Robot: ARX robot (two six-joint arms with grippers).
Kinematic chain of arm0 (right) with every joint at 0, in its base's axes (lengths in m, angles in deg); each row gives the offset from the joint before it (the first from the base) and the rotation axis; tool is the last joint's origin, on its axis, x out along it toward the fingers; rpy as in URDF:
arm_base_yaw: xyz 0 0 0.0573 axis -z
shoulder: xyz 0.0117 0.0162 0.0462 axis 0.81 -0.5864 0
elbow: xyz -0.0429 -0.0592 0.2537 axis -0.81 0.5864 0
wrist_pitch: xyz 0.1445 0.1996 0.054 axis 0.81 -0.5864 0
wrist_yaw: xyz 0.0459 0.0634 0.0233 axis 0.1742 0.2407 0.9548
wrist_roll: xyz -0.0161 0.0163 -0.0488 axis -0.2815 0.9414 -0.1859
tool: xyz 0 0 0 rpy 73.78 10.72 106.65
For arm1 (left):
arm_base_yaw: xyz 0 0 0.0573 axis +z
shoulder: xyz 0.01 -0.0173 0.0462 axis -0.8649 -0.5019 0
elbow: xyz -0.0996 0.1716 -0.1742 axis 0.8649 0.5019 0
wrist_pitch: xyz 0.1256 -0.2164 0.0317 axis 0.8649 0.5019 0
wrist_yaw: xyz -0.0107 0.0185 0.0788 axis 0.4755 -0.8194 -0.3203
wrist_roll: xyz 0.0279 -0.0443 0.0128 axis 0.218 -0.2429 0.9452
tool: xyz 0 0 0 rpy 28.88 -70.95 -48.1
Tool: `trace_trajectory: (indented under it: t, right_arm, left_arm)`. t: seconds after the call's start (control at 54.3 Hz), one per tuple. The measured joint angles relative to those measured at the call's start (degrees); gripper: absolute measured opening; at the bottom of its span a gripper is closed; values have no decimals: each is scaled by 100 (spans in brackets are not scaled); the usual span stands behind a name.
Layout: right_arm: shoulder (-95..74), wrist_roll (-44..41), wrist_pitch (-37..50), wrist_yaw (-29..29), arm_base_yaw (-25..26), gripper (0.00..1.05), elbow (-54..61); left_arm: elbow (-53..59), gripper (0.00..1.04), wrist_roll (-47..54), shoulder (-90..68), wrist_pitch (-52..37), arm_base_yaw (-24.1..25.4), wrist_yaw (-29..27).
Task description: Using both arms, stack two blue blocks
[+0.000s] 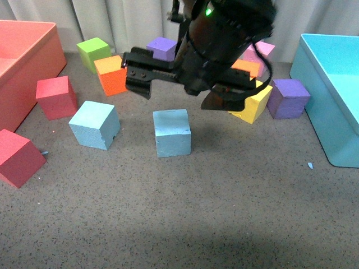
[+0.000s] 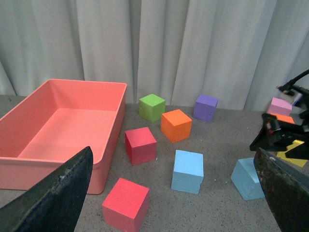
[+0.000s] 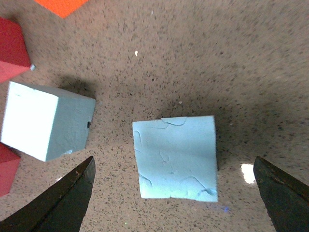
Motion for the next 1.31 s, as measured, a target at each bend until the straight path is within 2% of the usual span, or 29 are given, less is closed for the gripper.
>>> trace_trajectory:
  t: [0.147, 0.184, 0.221, 0.258, 0.276, 0.313, 0.332, 0.368, 0.424, 0.516, 0.718, 1.105, 1.308]
  right_arm:
    - [691, -144, 407, -203, 127, 95, 608]
    - [763, -446, 1095, -693, 118, 92, 892]
    - [870, -898, 2328, -1547, 129, 85, 1456]
    - [957, -1381, 3239, -2124, 149, 79, 1950]
    - [992, -1519, 3541, -2264, 164, 78, 2129]
    - [1143, -2000, 4721, -2566, 258, 70, 2837]
    - [1178, -2048, 4994, -2592, 286, 69, 3001]
    - [1351, -2409, 6155, -2594, 433, 62, 3626]
    - [1659, -2647, 7407, -2498, 623, 53, 4249]
    - [2527, -2879, 8321, -2234, 986, 35, 5042]
    - [3432, -3032, 8369, -1703, 1502, 0, 6273]
    - [5182, -3032, 7796, -1032, 2208, 1, 7425]
    - [6382, -3032, 7023, -704, 2516, 1, 7847]
  left_arm:
    - [0, 98, 0, 0, 0, 0, 0]
    - [0, 98, 0, 0, 0, 0, 2]
    - [0, 98, 0, 0, 0, 0, 2]
    - [0, 98, 0, 0, 0, 0, 20]
    - [0, 98, 0, 0, 0, 0, 17]
    - [0, 98, 0, 0, 0, 0, 9]
    - [0, 98, 0, 0, 0, 0, 0]
    - [0, 98, 0, 0, 0, 0, -4]
    - [0, 98, 0, 0, 0, -2, -7]
    - [0, 98, 0, 0, 0, 0, 0]
    - [0, 98, 0, 0, 0, 0, 13]
    - [0, 98, 0, 0, 0, 0, 11]
    - [0, 98, 2, 0, 0, 0, 11]
